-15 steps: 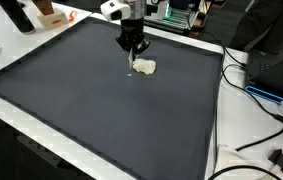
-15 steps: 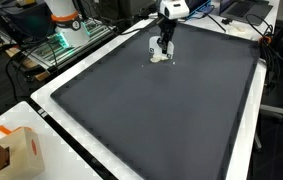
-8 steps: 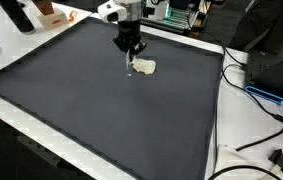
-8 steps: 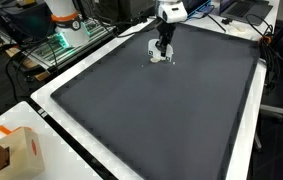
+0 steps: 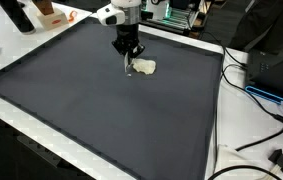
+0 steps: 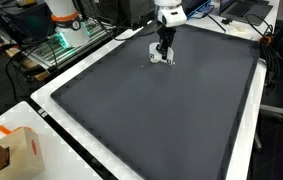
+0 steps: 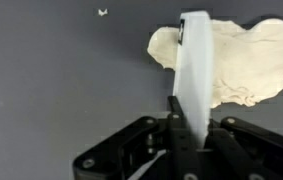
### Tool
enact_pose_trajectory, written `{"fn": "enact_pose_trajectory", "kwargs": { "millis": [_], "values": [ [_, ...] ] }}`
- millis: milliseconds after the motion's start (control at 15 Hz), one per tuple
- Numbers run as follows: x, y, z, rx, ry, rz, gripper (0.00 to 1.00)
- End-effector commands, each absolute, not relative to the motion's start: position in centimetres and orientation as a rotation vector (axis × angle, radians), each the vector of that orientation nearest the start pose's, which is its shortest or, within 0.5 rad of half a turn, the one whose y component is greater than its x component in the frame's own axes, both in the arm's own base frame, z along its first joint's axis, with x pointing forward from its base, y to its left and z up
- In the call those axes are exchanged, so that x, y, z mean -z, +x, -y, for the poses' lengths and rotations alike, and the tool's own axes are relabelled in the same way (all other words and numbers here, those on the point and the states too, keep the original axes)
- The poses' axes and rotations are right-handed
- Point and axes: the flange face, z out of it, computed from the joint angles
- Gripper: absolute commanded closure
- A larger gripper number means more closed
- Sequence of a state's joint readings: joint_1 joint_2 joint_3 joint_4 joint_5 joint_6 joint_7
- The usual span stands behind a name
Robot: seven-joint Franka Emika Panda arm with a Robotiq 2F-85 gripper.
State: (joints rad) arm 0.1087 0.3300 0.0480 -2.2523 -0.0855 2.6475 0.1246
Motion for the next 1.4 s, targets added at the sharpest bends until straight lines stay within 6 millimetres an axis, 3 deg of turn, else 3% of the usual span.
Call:
{"fn": "enact_pose_trajectory", "kwargs": {
  "millis": [0, 1333],
  "values": [
    [-21.2, 53.7, -8.3, 0.096, -3.149, 0.159, 0.99],
    [-19.5, 50.6, -7.8, 0.013, -3.106, 0.174, 0.99]
  ]
}}
